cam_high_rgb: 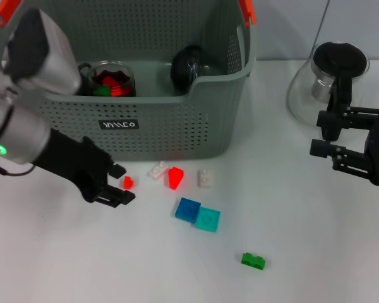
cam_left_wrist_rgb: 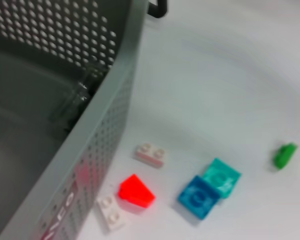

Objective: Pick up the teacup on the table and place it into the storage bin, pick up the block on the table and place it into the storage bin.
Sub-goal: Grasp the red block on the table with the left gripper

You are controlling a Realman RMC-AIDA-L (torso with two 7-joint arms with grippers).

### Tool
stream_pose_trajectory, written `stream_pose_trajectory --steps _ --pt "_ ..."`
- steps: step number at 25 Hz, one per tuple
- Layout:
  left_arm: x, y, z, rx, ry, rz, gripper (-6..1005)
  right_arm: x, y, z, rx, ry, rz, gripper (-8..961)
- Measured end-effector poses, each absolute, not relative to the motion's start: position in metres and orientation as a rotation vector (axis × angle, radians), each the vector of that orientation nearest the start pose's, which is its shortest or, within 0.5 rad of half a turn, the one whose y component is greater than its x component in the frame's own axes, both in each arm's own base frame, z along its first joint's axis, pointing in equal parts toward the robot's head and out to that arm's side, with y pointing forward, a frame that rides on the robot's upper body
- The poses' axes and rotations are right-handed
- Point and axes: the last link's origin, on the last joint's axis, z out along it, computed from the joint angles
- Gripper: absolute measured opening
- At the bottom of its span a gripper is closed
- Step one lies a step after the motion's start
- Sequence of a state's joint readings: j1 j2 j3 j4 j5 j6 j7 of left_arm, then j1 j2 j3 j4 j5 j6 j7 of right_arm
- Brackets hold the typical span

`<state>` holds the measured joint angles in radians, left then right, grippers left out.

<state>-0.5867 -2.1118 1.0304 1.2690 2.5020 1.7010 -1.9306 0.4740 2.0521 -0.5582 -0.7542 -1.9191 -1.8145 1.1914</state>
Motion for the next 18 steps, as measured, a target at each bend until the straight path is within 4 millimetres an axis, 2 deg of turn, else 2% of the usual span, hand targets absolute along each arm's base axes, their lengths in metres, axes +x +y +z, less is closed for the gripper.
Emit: stream_pose_trajectory --steps 5,18 --pt "-0.213 0.344 0.014 -2.823 -0.399 0.312 541 0.259 0.309 0.052 -2.672 0.271 0.891 518" --pt "-0.223 0.361 -0.023 -2.775 -0.37 0.436 540 0.261 0.31 0.054 -2.655 0.279 0.893 519"
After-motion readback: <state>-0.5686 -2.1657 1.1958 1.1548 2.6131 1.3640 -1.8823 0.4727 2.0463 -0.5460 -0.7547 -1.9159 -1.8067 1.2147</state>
